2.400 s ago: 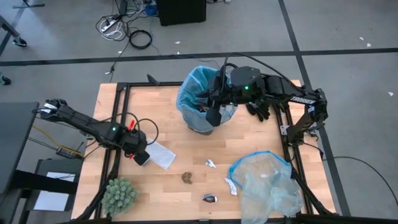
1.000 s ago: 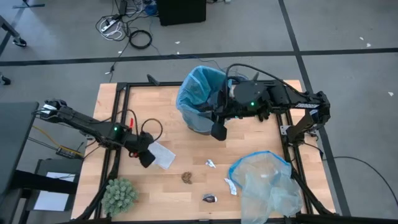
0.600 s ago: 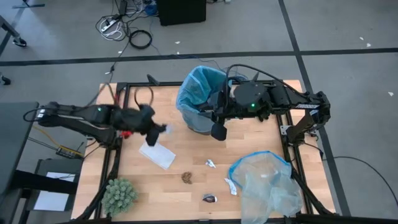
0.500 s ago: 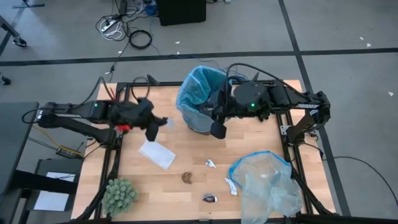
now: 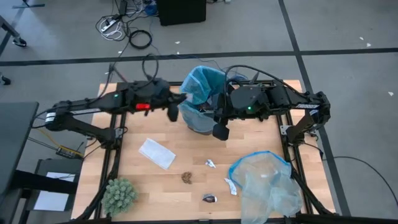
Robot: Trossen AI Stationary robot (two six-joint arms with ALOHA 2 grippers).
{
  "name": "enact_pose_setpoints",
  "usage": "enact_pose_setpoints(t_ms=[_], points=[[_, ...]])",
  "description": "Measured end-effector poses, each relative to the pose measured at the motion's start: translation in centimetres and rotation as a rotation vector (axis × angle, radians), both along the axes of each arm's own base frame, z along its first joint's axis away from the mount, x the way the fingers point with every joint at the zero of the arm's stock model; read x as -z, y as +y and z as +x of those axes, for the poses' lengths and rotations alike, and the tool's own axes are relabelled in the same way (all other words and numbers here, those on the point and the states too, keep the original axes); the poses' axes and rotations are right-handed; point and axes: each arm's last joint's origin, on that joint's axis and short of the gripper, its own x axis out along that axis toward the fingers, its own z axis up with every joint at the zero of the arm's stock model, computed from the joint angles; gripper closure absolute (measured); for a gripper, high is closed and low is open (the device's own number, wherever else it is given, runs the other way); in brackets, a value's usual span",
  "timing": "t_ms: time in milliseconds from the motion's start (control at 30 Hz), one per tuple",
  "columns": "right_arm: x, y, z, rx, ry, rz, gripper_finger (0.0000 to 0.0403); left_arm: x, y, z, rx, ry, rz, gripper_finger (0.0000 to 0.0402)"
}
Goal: Place trash/remove bag and relplace
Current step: Put the plastic wrapper into the trash bin, then put the white wipes into the trash bin
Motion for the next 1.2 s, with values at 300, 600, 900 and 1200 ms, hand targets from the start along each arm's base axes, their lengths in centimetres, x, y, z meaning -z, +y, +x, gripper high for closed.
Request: enact_pose_setpoints(t_ms=[300,600,900,1200], points=[[0.5,-0.1,-0.3,0.050,0.041,0.036,0.0329,2.5,3.0,3.6,0.089,0.023,-0.022,0.0306],[0.6,-0.5,-0.3,0.076,0.044,0.040,0.0329,1.7,3.0,3.7,0.114,0.013,0.058,0.0185],[0.0,-1.0,0.1,0.073,-0.017,0.058,0.0329,0.3,3.5,3.2,-0.050,0.042,0.069,0.0113],[0.7,-0.7,1.1,-0.009,0.012,0.047,0.0329,-3.0,2.4,0.9,0.081,0.254,0.022,0.0122]])
